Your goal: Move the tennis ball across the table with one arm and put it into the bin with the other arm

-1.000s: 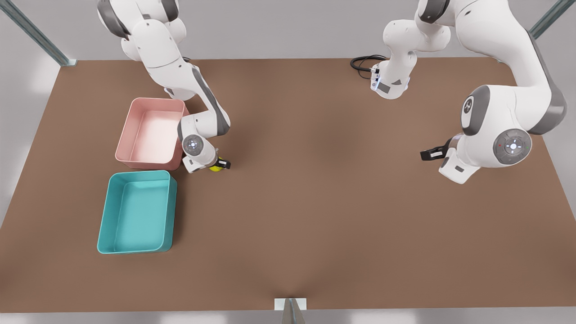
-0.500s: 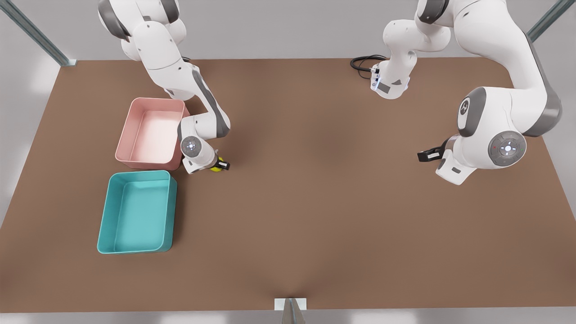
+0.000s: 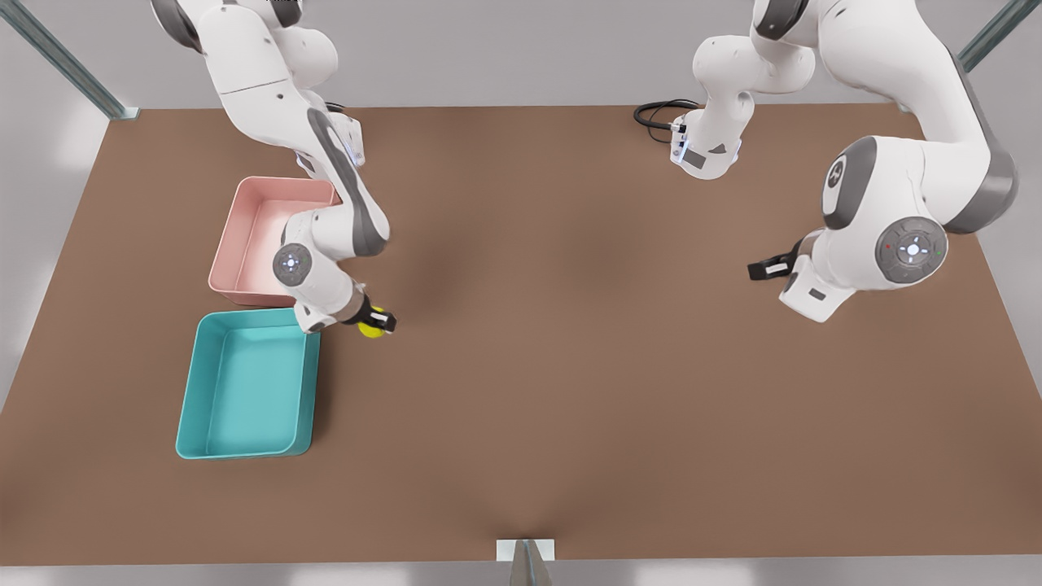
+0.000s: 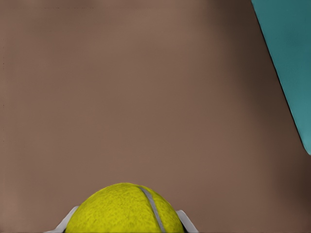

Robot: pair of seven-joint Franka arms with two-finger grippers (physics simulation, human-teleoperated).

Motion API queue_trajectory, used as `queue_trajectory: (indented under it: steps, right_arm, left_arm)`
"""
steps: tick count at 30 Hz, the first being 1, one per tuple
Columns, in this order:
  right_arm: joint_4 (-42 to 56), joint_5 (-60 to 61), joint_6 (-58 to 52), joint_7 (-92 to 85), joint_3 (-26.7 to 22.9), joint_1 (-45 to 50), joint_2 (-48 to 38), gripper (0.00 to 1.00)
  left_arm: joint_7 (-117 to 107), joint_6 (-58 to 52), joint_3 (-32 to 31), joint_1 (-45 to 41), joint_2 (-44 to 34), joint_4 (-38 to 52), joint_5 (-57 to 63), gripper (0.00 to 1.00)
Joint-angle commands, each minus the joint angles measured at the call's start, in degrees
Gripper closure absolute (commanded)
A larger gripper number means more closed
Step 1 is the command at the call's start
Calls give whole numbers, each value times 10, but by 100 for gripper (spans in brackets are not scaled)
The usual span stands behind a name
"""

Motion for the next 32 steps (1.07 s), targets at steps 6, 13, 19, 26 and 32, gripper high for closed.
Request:
queue_trajectory:
  steps: [6,13,19,26,32]
  right_arm:
    - [100,-168,-136,-295,-11,-122,11,38]
    - [126,-168,-129,-349,-10,-208,85,0]
    - [152,-129,-201,-293,-3,-200,74,0]
    - [225,-157,-473,-165,3,-157,-187,0]
    - [291,-158,-555,-166,3,-157,-195,0]
  left_arm:
    - [8,3,-3,13,6,-3,-62,0]
    - [5,-34,-19,11,4,-1,-91,0]
    - [6,-19,-18,14,6,0,-84,0]
    - [7,-19,-19,18,8,-1,-87,0]
    - [7,-22,-19,14,8,-2,-87,0]
